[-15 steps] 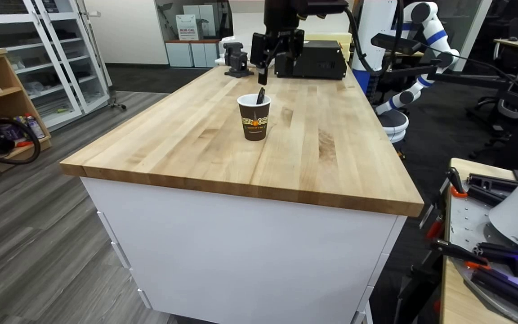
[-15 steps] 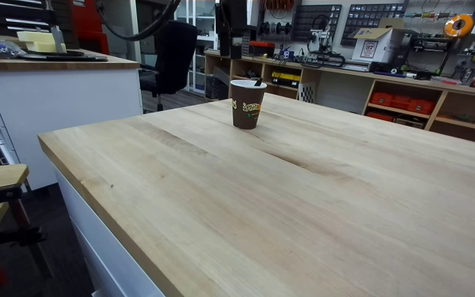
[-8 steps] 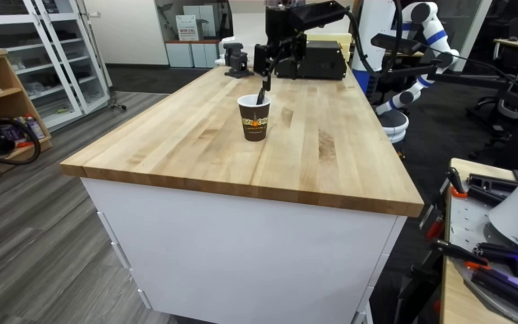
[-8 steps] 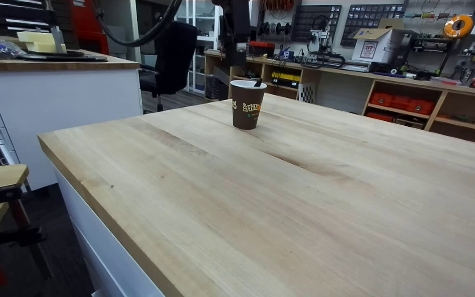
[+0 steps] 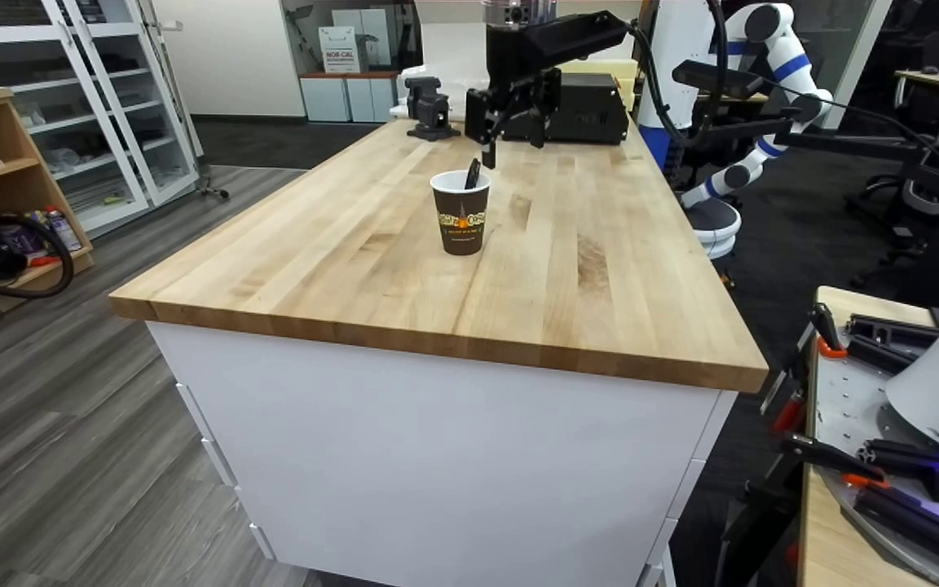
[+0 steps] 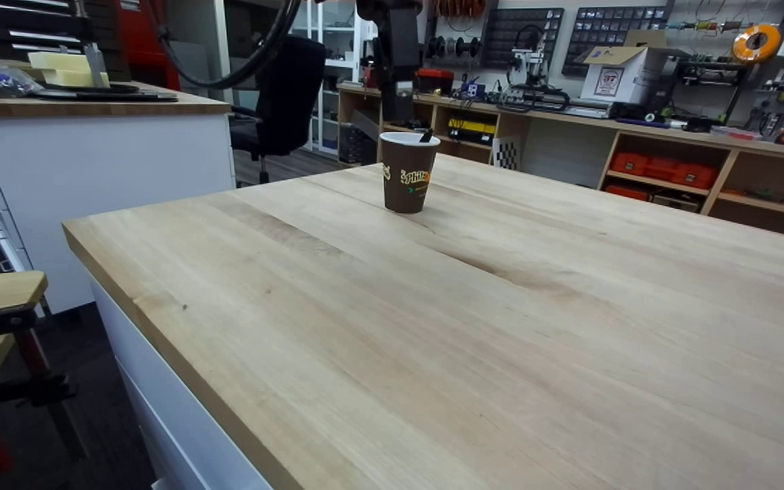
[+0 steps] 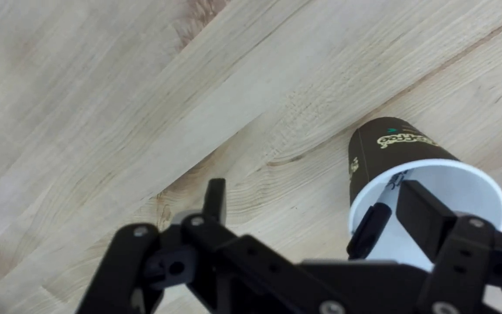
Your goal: Move the plastic cup to the right
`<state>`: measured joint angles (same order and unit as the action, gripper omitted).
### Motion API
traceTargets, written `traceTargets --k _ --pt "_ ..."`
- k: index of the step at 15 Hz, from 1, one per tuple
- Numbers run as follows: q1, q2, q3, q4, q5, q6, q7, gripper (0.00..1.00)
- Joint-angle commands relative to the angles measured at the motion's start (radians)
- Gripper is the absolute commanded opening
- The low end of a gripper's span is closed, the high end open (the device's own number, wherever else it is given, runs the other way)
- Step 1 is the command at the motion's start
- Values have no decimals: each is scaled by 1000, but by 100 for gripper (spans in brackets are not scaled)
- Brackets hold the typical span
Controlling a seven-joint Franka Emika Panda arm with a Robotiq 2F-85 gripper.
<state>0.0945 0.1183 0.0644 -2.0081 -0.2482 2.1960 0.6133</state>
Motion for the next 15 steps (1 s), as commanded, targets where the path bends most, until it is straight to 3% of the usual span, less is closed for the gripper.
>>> traceTargets --k 1,4,12,15 --pt "-3 38 -41 48 -63 18 57 100" --pt "-6 72 -71 120 -94 23 73 100" --pt "-1 153 -44 274 153 44 -45 100" --pt "9 177 -49 304 166 21 -49 100"
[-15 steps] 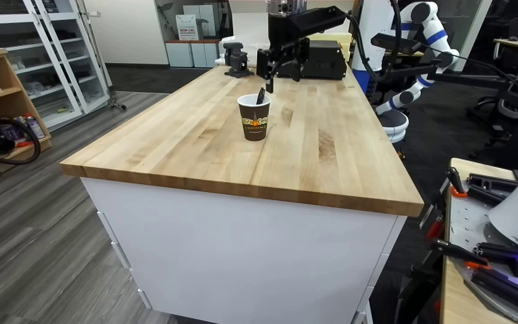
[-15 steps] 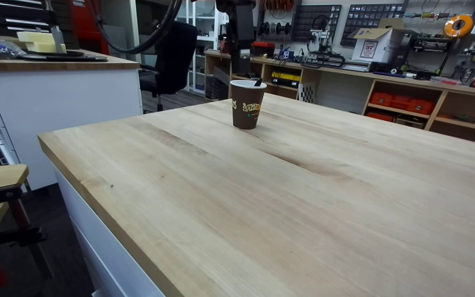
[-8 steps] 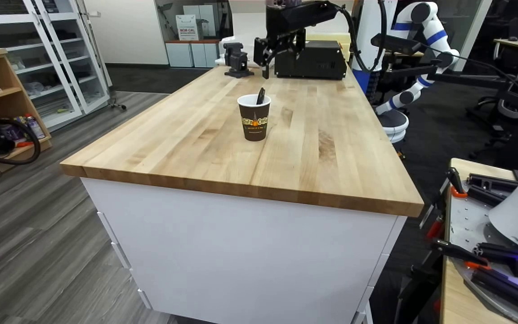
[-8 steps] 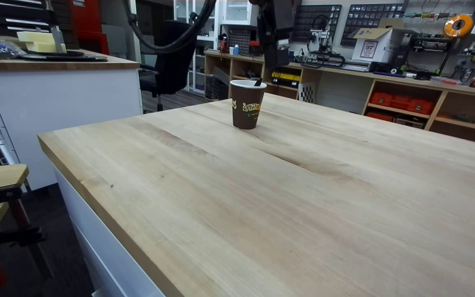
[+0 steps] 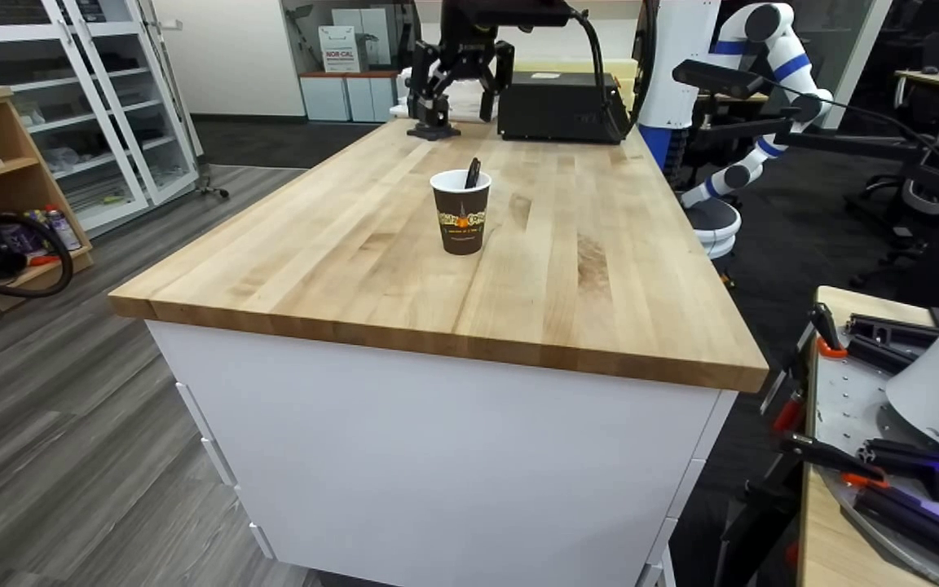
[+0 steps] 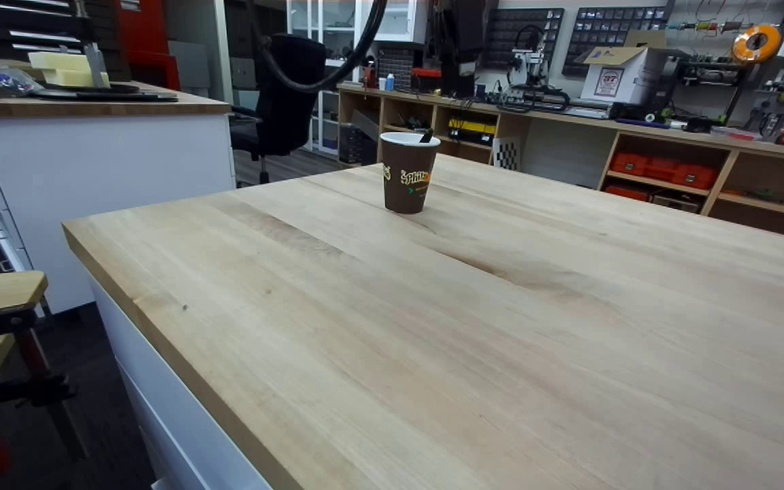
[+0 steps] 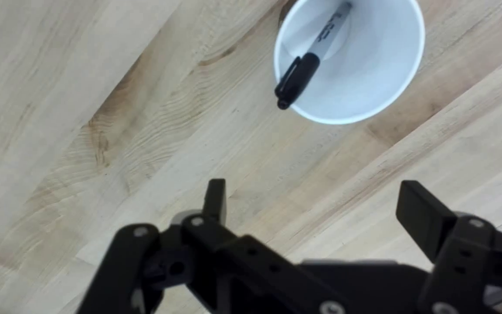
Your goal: Move the plastic cup to the right
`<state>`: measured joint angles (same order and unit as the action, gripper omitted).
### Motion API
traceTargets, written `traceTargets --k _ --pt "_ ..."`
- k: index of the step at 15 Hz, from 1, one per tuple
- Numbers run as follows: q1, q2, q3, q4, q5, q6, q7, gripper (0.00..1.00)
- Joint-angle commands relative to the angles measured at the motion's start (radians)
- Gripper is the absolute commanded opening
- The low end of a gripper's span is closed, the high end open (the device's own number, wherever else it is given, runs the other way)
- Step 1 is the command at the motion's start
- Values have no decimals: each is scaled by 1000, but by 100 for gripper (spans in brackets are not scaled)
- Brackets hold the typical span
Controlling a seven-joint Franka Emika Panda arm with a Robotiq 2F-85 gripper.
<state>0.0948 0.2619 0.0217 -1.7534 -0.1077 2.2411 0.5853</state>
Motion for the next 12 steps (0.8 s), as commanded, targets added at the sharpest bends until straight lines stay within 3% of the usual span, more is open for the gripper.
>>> traceTargets --k 1,12 --pt "14 41 -11 57 14 -31 -12 100" --pt "38 43 -12 50 -8 -220 1 100"
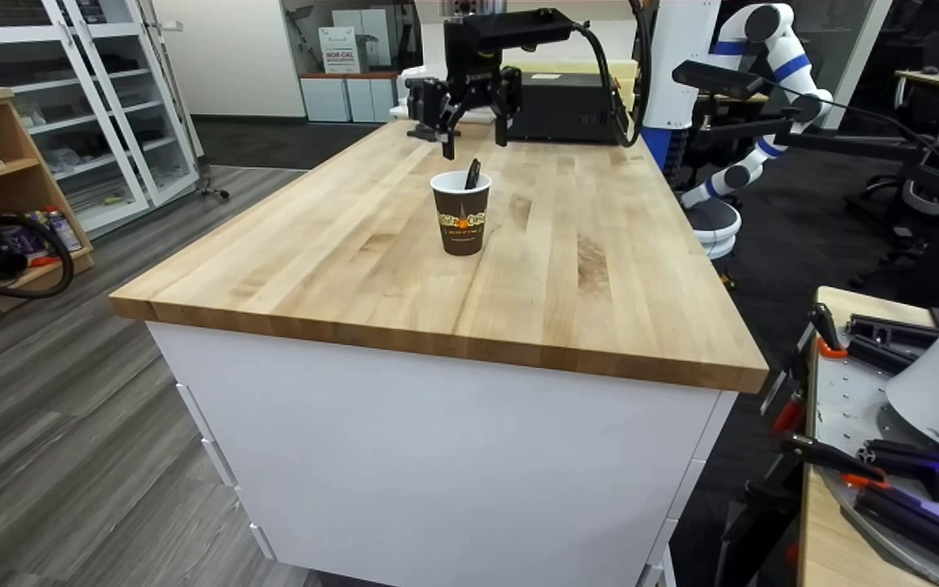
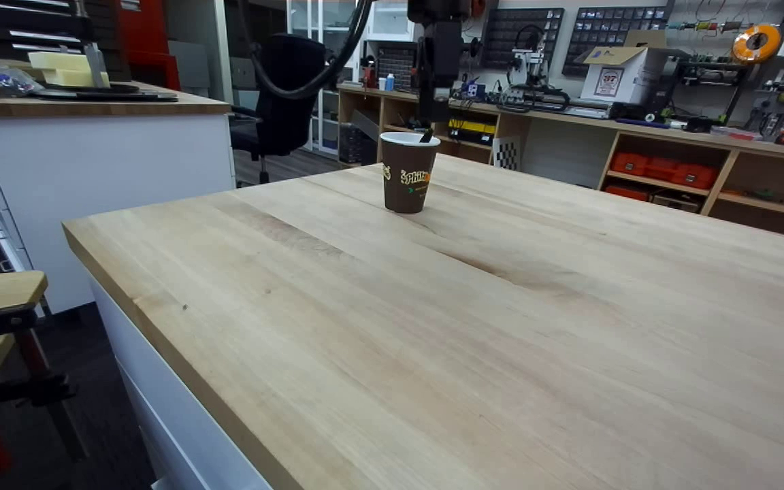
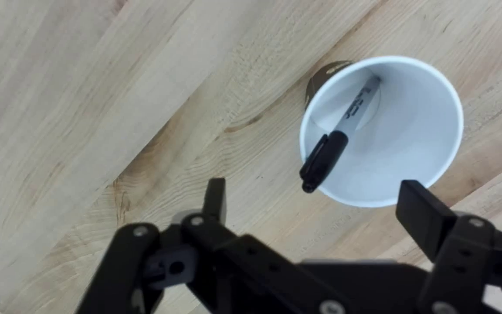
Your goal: Move the plastic cup to the right
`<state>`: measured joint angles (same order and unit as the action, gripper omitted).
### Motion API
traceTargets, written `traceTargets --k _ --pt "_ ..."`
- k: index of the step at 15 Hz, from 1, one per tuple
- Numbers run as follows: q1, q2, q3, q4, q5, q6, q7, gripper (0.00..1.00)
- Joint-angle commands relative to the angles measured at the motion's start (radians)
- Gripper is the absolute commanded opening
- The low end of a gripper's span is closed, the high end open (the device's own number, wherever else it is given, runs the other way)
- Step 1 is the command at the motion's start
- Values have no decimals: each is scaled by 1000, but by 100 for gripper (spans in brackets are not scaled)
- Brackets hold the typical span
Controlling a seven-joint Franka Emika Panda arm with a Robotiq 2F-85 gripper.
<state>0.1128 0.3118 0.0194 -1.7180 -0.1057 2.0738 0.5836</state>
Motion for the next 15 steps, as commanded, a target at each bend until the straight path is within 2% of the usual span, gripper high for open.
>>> traceTargets --k 1,11,15 --pt "23 -6 -9 12 -12 -52 4 100" --pt "33 -1 -16 -38 -20 -2 25 100" --pt "42 5 -30 -65 -82 51 50 100"
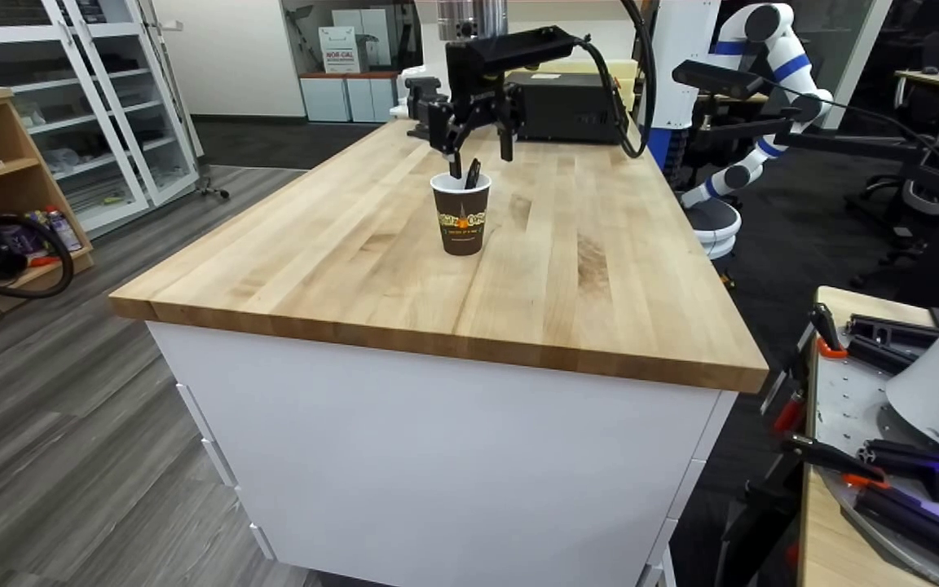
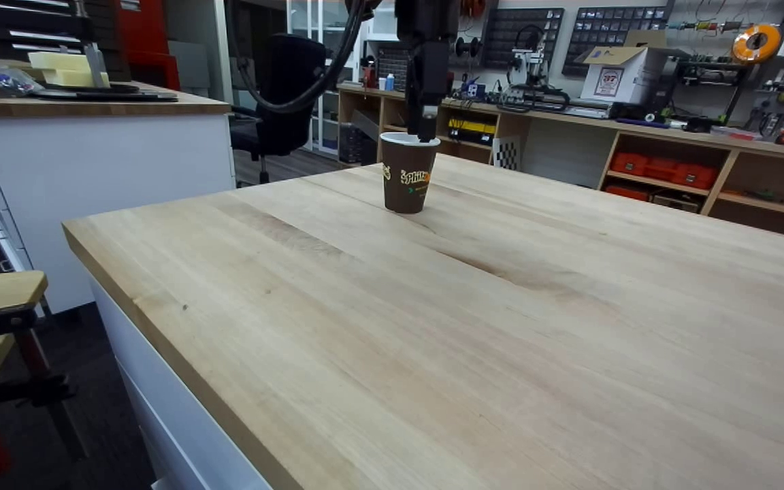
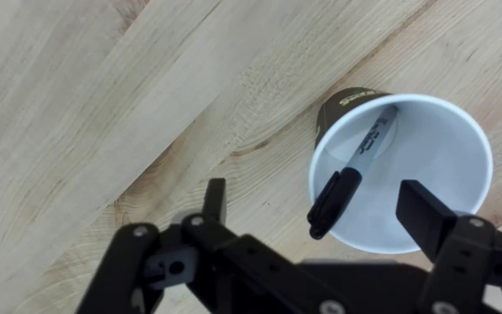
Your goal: Move the plastic cup to the right
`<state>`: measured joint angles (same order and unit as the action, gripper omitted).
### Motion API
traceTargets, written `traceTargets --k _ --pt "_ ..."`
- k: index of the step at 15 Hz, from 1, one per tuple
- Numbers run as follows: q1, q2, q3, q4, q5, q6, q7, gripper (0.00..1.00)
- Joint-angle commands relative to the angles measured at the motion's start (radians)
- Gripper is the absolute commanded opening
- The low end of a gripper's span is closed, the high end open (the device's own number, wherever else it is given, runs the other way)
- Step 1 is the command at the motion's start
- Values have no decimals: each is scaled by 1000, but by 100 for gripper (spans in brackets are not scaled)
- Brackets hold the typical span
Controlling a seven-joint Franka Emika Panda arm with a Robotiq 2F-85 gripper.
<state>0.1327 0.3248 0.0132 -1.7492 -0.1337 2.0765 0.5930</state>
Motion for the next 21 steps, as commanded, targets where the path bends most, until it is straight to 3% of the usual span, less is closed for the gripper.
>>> traceTargets --k 1,4,5,6,17,21 --pt "22 -5 -28 -37 -71 57 49 100" --pt "19 2 -37 -46 -108 87 62 100" --pt "19 3 -39 -48 -116 97 65 75" --pt "20 5 -41 -48 -120 106 66 74" --pt "35 3 -42 -33 -162 109 93 2" --pt "38 3 -41 -30 -166 117 93 0"
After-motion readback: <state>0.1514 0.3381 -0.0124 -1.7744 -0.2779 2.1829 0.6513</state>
